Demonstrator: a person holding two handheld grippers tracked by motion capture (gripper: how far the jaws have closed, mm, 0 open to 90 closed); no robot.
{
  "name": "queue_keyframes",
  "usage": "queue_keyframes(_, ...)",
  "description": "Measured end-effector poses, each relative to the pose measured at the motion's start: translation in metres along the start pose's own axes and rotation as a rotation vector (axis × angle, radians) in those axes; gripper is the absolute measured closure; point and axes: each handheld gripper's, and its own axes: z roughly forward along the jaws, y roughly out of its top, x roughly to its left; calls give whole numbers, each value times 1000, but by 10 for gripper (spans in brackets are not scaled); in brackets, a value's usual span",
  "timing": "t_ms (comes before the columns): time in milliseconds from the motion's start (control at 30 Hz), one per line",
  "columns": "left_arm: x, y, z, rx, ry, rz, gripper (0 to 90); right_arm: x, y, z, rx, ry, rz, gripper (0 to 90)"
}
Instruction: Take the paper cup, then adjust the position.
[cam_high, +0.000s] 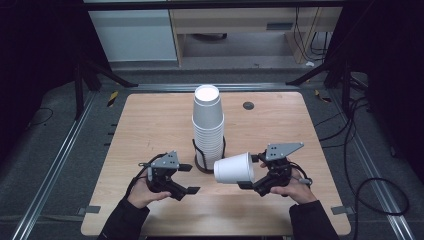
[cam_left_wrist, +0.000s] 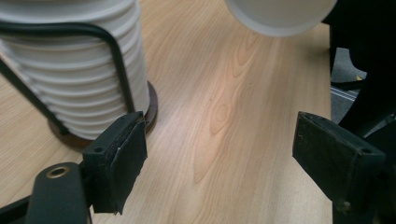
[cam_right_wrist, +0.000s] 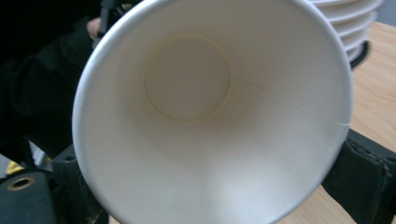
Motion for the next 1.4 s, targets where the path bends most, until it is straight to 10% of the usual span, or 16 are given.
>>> queue_keyframes(367,5,1,-7,15,4,-6,163,-6,18,-8,82,-42,-48,78)
queue_keyframes(1400,-14,32,12,46,-70,89,134,2,42,31,349,33,-173,81)
